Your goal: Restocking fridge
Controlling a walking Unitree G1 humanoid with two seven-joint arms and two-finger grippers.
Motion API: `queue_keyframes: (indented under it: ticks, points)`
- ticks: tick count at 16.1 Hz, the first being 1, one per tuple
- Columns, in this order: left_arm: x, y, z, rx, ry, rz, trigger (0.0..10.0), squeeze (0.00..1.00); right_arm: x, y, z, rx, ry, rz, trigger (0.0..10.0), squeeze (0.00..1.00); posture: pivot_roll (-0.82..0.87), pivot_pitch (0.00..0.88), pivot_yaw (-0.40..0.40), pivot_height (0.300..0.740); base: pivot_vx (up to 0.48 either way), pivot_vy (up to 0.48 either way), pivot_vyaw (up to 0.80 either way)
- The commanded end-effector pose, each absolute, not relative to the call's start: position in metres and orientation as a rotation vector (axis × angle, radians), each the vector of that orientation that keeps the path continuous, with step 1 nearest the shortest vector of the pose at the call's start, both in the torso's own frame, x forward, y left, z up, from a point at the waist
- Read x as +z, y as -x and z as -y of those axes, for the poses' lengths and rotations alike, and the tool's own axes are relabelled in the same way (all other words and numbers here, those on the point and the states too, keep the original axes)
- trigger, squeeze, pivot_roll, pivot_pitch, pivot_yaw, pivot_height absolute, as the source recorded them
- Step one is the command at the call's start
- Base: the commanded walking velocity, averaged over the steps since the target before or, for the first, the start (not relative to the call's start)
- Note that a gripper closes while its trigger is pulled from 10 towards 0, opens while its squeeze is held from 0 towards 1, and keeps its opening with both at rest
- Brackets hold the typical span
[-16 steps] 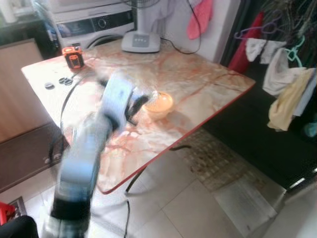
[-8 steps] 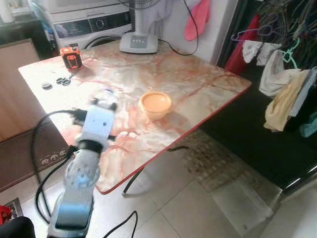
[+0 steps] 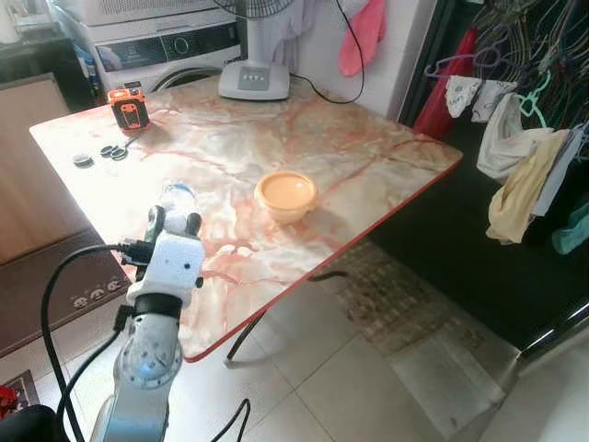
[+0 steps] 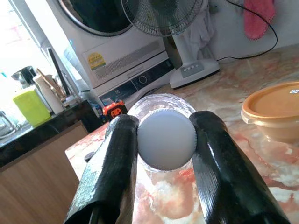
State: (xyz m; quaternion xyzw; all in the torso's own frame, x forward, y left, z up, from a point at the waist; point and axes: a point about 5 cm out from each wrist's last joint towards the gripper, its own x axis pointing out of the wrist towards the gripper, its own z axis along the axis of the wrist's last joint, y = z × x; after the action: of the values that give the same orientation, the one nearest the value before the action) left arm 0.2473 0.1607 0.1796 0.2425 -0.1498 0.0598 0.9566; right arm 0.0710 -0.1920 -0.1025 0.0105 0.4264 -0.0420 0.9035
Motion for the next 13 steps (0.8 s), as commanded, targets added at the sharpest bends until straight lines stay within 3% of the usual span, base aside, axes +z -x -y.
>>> queue_keyframes:
  ticks: [1,13]
  points:
    - [0.1804,-0.2466,-0.1565,0.111,-0.514,0.328,10.0,0.0,-0.1058,-0.0548,0.1937,-0.083,-0.017,-0.934,10.0,0.0,0.04,0.0,-0.073,0.74,-0.255,0.0,0.0]
    - [0.1771,-0.2505,-0.155,0.099,-0.504,0.325,10.0,0.0,-0.1054,-0.0549,0.1931,-0.074,-0.02,-0.931,10.0,0.0,0.04,0.008,-0.074,0.74,-0.295,0.0,0.0]
